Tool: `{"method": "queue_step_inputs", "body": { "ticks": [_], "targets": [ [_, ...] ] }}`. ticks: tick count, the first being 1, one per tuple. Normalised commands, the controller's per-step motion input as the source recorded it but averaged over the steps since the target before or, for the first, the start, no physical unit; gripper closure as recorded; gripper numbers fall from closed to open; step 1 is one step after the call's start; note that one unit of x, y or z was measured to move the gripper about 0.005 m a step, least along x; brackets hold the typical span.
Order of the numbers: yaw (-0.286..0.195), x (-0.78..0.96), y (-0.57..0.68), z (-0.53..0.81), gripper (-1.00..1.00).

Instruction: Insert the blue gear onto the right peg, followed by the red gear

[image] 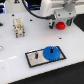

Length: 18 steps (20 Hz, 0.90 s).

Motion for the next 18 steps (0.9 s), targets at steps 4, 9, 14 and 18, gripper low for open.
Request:
{"method": "queue_step_inputs", "body": {
  "ticks": [4, 9, 14, 18],
  "targets": [
    [0.000, -0.09, -0.03, -0.07, 1.00],
    [0.000, -0.10, -0.04, -0.04, 1.00],
    [0.000, -0.06, -0.01, -0.03, 1.00],
    [0.000, -0.08, 0.00, -0.01, 1.00]
  ]
}}
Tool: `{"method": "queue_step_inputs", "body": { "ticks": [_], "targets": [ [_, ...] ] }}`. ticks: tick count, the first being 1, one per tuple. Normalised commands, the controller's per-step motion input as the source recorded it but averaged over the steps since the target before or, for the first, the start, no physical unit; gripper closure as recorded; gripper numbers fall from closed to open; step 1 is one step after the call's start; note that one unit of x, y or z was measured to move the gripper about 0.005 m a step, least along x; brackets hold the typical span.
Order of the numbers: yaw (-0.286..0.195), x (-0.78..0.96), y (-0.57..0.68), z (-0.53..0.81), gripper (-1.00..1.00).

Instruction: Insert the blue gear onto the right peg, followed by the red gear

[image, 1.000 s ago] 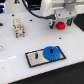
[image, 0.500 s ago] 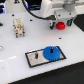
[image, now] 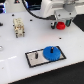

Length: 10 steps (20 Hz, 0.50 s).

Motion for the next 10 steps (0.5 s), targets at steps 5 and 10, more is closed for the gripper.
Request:
{"method": "queue_step_inputs", "body": {
  "ticks": [5, 10],
  "targets": [
    [0.000, -0.07, 0.00, 0.11, 1.00],
    [0.000, 0.16, -0.06, 0.53, 1.00]
  ]
}}
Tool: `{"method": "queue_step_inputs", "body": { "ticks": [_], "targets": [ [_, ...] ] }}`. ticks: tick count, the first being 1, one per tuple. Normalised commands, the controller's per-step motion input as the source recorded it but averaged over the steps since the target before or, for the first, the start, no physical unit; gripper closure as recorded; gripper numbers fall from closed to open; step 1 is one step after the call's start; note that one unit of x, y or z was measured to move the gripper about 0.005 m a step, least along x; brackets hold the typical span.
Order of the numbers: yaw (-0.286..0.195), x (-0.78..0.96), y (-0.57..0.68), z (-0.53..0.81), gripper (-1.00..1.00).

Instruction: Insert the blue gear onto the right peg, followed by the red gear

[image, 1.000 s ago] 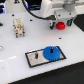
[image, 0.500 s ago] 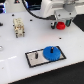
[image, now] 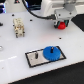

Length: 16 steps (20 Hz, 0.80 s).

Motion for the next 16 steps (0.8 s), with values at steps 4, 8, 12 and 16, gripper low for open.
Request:
{"method": "queue_step_inputs", "body": {
  "ticks": [4, 8, 12, 16],
  "targets": [
    [0.000, 0.33, -0.22, 0.53, 1.00],
    [0.000, 0.43, -0.25, 0.46, 1.00],
    [0.000, 0.60, -0.32, 0.52, 1.00],
    [0.000, 0.67, -0.30, 0.53, 1.00]
  ]
}}
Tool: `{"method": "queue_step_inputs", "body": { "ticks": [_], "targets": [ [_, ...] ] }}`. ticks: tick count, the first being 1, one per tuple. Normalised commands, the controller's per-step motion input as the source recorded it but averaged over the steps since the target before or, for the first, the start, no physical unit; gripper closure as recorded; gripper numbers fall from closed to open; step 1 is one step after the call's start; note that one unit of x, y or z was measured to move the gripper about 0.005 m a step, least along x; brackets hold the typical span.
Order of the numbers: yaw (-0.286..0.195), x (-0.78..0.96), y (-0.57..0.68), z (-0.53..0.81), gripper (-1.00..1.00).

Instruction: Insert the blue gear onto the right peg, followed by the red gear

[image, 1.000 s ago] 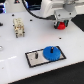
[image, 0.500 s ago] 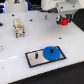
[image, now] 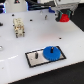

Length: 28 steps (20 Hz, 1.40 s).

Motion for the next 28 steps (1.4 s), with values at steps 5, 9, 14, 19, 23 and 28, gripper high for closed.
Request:
{"method": "queue_step_inputs", "body": {
  "ticks": [5, 9, 14, 19, 23, 28],
  "targets": [
    [0.000, 0.73, -0.30, 0.50, 1.00],
    [0.000, 0.76, -0.23, 0.41, 1.00],
    [0.000, 0.80, -0.14, 0.33, 1.00],
    [0.000, 0.79, -0.16, 0.27, 1.00],
    [0.000, 0.80, -0.18, 0.21, 1.00],
    [0.000, 0.78, -0.21, 0.14, 1.00]
  ]
}}
